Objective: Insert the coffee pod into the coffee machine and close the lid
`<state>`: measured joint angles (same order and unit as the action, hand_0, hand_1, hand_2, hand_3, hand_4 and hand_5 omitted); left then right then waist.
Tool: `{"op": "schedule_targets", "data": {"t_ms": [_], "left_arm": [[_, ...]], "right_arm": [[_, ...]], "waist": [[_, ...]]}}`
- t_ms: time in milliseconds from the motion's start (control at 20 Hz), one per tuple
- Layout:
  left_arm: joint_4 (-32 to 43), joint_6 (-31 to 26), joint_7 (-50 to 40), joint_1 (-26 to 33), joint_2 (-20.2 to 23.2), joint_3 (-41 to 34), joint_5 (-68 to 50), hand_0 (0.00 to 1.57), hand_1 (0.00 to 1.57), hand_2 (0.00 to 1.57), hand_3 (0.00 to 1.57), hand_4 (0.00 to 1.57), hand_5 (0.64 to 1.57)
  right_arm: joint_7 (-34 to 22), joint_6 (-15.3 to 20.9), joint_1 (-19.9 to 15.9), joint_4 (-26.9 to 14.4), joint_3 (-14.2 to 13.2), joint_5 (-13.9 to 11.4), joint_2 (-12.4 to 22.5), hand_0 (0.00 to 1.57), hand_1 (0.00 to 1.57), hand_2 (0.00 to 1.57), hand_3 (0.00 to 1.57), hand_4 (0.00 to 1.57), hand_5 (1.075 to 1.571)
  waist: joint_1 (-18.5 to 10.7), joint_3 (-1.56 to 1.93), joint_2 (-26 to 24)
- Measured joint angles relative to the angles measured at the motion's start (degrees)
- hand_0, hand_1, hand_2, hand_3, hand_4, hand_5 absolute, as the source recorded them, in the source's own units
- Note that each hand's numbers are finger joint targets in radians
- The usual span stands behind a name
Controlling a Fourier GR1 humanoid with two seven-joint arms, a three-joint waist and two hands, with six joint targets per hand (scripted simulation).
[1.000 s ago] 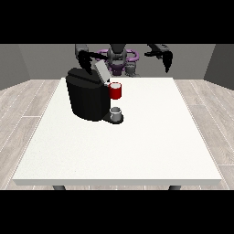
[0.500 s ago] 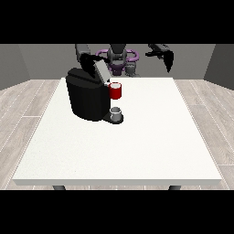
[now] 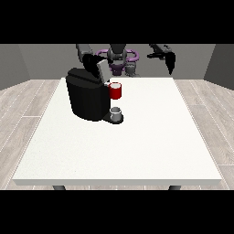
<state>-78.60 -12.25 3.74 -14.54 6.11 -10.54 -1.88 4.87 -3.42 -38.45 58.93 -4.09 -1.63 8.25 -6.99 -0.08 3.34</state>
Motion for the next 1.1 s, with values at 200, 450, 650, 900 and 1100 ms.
{"op": "schedule_targets", "data": {"t_ms": [200,450,650,900,1100], "left_arm": [[1.27,0.19,1.44,0.35,0.21,0.07,-0.01,0.00,0.00,0.00,0.00,0.02,1.571],[2.19,0.80,1.90,-0.84,0.61,-0.14,-0.22,0.00,0.00,0.00,0.00,0.17,1.571],[2.31,1.60,1.15,-1.09,0.39,0.41,0.00,0.00,0.00,0.00,0.00,0.14,1.571],[1.77,1.55,1.55,-0.88,0.15,1.15,-0.37,0.00,0.00,0.00,0.00,0.00,1.571],[2.25,0.71,2.67,-0.34,1.07,0.74,-0.90,0.00,0.00,0.00,0.00,0.18,1.571]], "right_arm": [[-1.60,-0.19,-2.14,-0.55,1.01,-1.11,-0.55,0.00,0.00,0.00,0.00,0.14,1.571],[-2.02,0.52,-5.11,-1.16,2.61,-3.46,-1.54,0.00,0.00,0.00,0.00,0.12,1.571],[-2.90,1.38,-7.34,-1.82,3.43,-5.36,-2.07,0.00,0.00,0.00,0.00,0.11,1.571],[-1.82,1.80,-9.18,-2.93,2.82,-6.09,-2.48,0.00,0.00,0.00,0.00,0.13,1.571],[-0.21,0.89,-7.98,-1.69,3.57,-5.55,-4.43,0.00,0.00,0.00,0.00,0.18,1.571]], "waist": [[0.06,0.05,0.28],[-0.32,0.07,1.05],[-0.87,0.08,0.81],[-1.45,0.08,1.31],[-0.42,0.07,-0.05]]}}
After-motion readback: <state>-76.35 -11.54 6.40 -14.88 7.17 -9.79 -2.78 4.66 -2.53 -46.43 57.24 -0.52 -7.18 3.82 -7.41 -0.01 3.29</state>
